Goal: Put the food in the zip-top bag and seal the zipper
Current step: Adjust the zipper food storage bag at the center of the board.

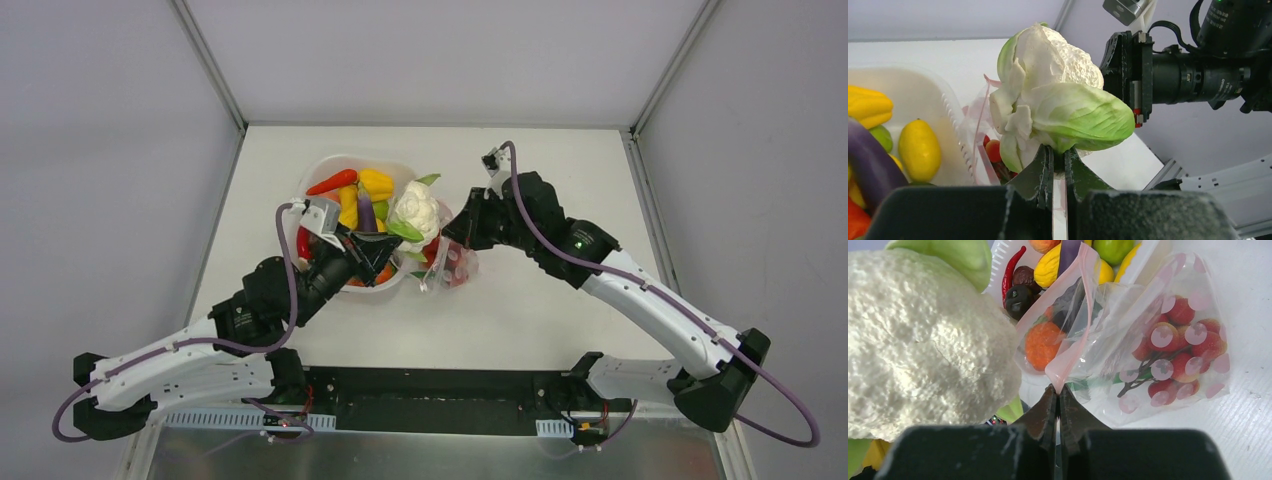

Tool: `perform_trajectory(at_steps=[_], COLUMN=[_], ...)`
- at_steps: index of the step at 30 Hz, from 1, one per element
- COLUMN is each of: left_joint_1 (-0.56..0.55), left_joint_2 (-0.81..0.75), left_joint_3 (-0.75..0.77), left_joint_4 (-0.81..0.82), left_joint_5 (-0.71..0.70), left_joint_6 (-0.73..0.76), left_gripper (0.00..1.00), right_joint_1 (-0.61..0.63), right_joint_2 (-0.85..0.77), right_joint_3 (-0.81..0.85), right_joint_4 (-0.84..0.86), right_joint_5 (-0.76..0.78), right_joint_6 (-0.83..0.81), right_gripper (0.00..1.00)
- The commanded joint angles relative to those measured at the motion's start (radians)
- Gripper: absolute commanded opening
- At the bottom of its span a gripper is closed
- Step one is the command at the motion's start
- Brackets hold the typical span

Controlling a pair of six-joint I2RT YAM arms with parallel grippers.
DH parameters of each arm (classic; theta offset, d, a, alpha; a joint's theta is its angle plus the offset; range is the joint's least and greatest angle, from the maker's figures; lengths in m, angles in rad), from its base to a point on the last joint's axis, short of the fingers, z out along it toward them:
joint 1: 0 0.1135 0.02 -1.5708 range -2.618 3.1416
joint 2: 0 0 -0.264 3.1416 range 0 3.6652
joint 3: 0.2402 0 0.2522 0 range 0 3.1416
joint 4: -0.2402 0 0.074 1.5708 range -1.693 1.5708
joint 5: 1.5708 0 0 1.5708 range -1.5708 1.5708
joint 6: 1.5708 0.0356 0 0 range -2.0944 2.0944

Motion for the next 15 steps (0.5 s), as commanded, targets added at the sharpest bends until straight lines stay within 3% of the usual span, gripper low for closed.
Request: perform_trajectory(at_steps=[1, 8, 15], left_joint_1=[0.043, 0.081, 0.089], left_joint_2=[0.008, 0.006, -0.028], left_joint_3=[-0.058, -0.194, -0.261], left_joint_4=[0.206, 0.285, 0.242], left_joint_5=[0.079, 0.128, 0.104], left_joint_6=[-0.151, -0.297, -0.291], left_gripper=[0.00, 0.00, 0.00], right_joint_1=[0.007, 0.007, 0.005], right_joint_2=[-0.042, -0.049, -0.053], right_joint_3=[-0.013, -0.021, -0.006], right_joint_4=[0.051, 0.081, 0.097], right_joint_5=[0.032, 0.049, 0.052], right_joint_6=[0.011, 0.016, 0.019], right_gripper=[0.03, 0.04, 0.05])
